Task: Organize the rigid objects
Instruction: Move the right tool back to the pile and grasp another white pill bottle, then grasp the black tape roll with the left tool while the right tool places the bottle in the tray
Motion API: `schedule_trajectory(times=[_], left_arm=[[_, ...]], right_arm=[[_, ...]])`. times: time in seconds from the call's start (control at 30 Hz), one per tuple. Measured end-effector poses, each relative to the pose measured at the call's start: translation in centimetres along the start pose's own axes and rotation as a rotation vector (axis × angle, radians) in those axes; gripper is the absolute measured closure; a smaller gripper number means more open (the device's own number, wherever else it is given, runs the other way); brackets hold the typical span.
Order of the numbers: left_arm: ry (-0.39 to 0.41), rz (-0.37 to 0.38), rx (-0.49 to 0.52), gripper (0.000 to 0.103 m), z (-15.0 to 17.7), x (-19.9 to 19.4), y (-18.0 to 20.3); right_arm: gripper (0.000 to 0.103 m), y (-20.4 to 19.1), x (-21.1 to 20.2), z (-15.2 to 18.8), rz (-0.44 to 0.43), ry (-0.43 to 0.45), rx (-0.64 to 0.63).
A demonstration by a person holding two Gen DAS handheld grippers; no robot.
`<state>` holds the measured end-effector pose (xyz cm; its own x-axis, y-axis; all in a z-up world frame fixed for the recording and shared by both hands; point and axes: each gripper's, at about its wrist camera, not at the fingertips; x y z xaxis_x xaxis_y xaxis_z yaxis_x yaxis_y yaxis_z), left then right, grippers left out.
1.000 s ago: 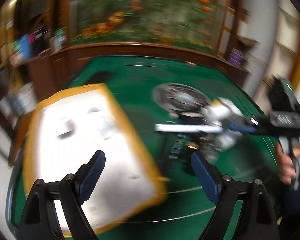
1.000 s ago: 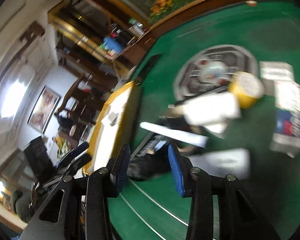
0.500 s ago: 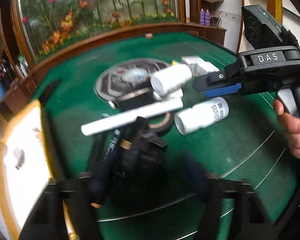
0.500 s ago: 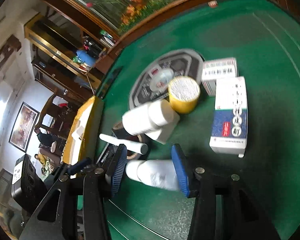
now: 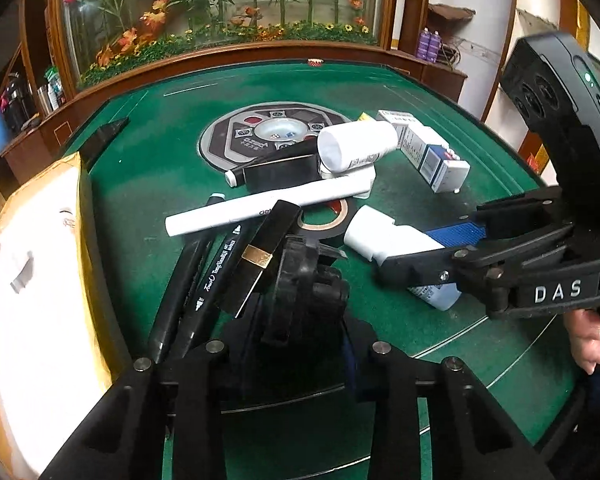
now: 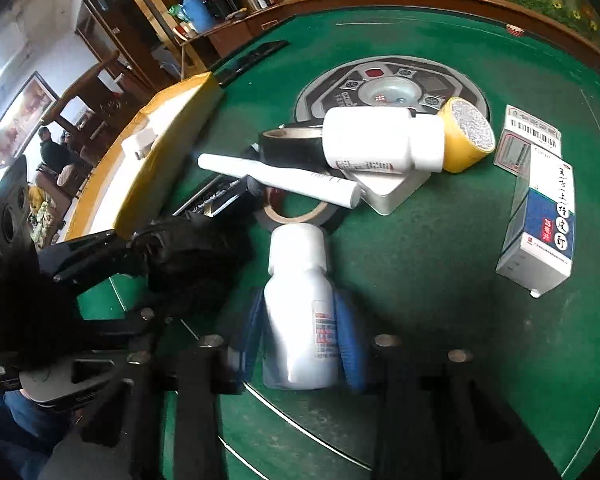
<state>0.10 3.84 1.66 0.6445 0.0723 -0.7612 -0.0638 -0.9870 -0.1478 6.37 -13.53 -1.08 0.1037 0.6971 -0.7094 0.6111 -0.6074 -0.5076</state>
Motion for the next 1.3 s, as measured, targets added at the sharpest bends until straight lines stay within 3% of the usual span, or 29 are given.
schedule_trajectory(times=[0.03, 0.47, 1.3], left_arm=[[0.004, 0.013, -0.016, 0.076, -0.1, -0.2, -0.4], [0.046, 0.069, -0.105, 0.076, -0.5, -2.3, -2.1], [0.138, 0.063, -0.209, 0.076, -0.4, -6.1, -6.5]], right_arm=[[0.07, 0.1, -0.3, 0.0, -0.006, 0.011, 0.005], [0.07, -0.2, -1.8, -0.4, -0.124, 0.108, 0.039], [0.07, -0.4, -2.0, -0.9, -0.239, 0.182, 0.098]])
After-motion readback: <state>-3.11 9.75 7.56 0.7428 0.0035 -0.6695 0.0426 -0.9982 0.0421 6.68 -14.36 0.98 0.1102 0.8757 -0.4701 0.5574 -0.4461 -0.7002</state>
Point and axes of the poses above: each gripper's, at about its wrist camera, not at the fingertips, and x roughly the way its jaws point, y to its right, z to its underside, and after that the axes turned 15 degrees about -z, right-handed
